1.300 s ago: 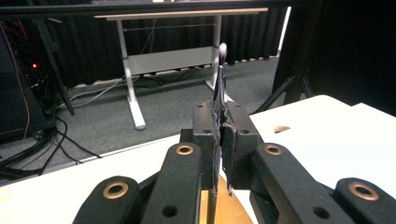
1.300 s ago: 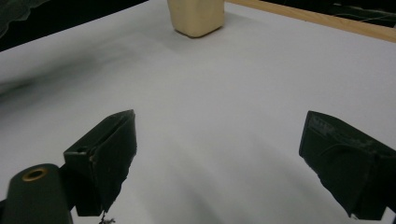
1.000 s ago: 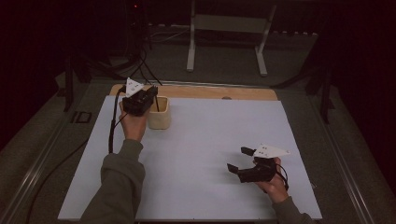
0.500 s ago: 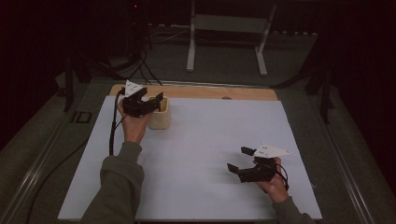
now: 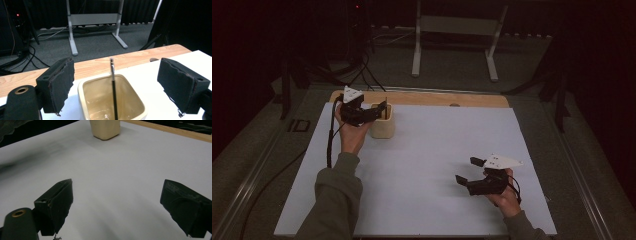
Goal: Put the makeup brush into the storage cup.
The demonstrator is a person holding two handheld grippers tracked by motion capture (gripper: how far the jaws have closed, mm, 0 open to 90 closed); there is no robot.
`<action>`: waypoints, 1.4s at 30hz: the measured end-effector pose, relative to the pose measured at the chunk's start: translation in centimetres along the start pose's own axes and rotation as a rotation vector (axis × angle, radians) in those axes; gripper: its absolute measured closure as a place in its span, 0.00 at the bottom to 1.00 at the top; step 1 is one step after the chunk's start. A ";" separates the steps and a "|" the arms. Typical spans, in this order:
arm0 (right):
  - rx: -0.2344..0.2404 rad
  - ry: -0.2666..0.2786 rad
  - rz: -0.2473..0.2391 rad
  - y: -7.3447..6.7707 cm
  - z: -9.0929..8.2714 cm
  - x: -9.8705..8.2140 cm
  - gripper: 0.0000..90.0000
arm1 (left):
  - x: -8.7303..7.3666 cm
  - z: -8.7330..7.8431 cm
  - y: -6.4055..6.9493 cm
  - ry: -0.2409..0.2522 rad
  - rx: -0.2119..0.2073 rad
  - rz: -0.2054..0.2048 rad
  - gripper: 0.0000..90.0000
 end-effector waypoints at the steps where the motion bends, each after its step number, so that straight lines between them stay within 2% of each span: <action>1: 0.001 0.001 0.000 0.0 0.0 0.0 0.12 | 0.0 0.0 0.0 -0.001 -0.001 -0.001 0.17; 17: 0.000 -0.002 -0.003 0.2 0.1 0.0 0.12 | 0.0 -0.4 -0.3 -0.007 -0.014 -0.002 0.15; 25: -0.001 -0.002 -0.002 0.2 0.0 0.0 0.12 | 0.0 -0.7 -0.3 -0.009 -0.025 0.013 0.14; 37: -0.018 0.019 0.008 0.7 -0.6 0.2 0.12 | 0.4 -2.3 -0.8 0.005 -0.038 0.019 0.12; 40: -0.022 0.018 0.004 0.8 -0.6 0.2 0.12 | 0.5 -2.8 -1.0 0.000 -0.045 0.008 0.11; 42: -0.022 0.020 0.007 0.8 -0.7 0.2 0.12 | 0.6 -3.1 -1.1 -0.009 -0.044 0.015 0.10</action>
Point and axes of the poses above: each handheld gripper's, and its own axes: z roughly forward along the jaws, x roughly out of its top, y roughly to its right, the point moved 1 cm from there along z, roughly forward along the jaws, and after that the axes turned 12 degrees about z, right-handed, at the moved point
